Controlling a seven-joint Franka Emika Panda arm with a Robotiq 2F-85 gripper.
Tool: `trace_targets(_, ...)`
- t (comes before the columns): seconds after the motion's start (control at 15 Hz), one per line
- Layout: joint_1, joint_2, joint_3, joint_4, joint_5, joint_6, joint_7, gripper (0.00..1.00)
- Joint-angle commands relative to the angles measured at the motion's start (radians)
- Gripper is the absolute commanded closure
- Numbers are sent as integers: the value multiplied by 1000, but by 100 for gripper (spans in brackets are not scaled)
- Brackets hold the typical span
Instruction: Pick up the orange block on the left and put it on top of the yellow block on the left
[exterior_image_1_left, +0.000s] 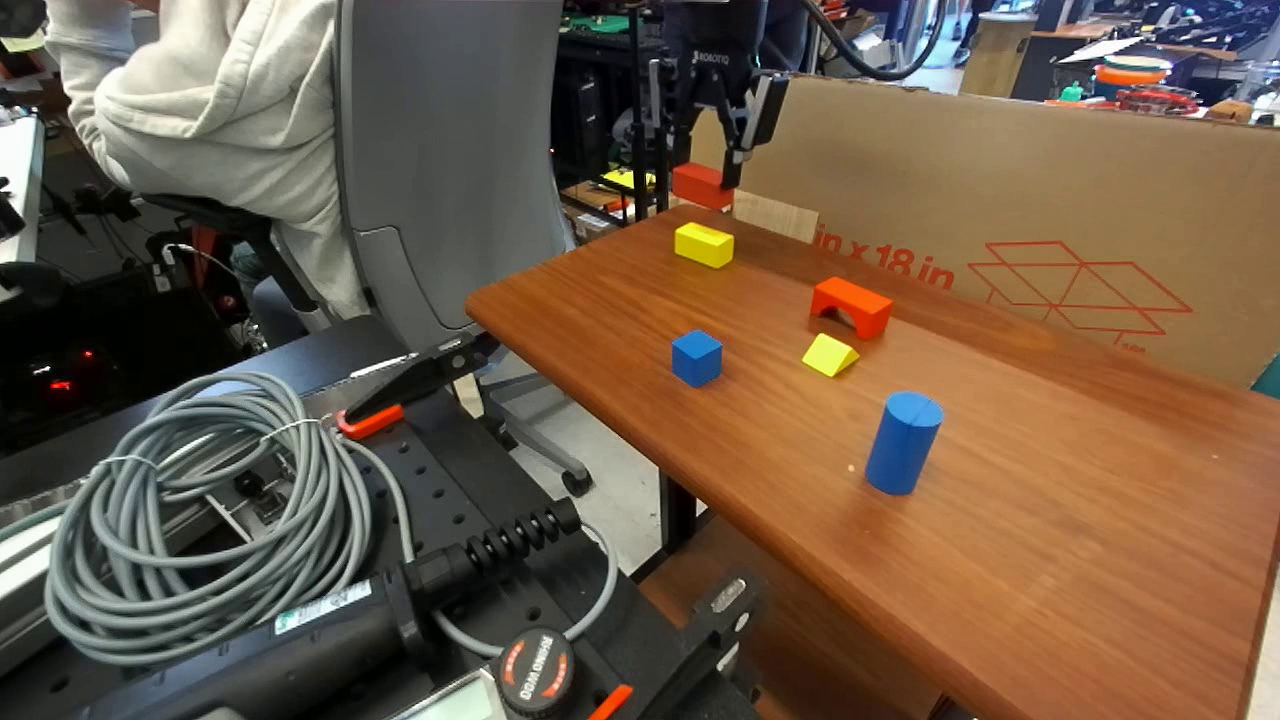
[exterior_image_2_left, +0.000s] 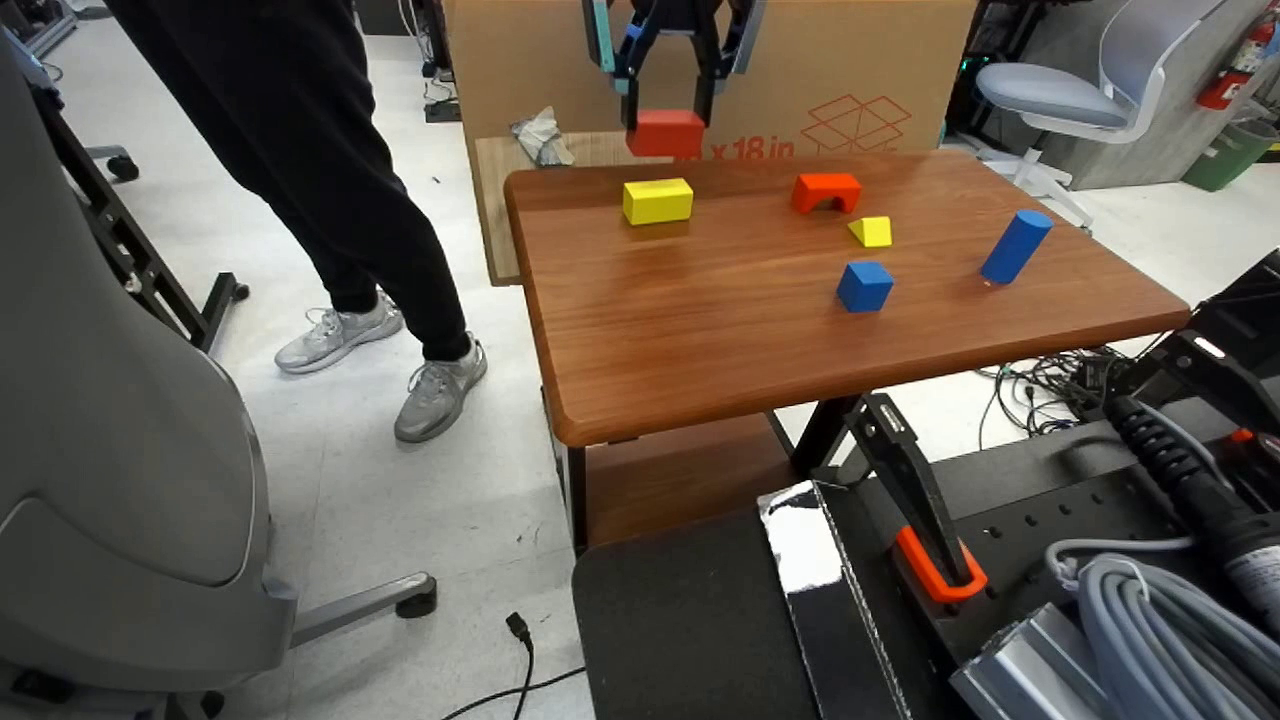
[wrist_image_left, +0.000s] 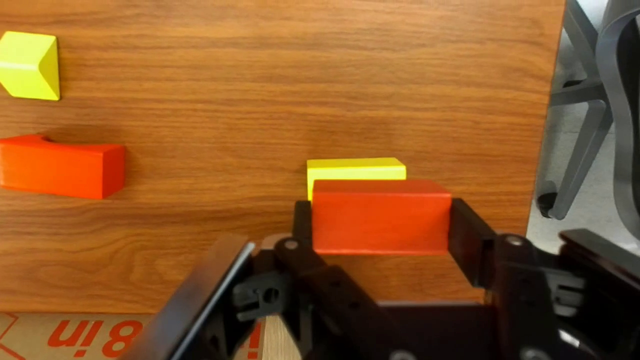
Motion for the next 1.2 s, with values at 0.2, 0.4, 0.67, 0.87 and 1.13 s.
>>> trace_targets(0.2,36,40,-36,45,-47,-21,6,59)
trace_targets(0.4,42,50,-39,57,-58,-24,5,59)
trace_targets(0.67,44,63,-38,73,-66,-29,3,59)
trace_targets(0.87,49,74,-38,85,-67,-33,5,59)
trace_targets(1.13,53,99,-43,111,-67,-40,8,59)
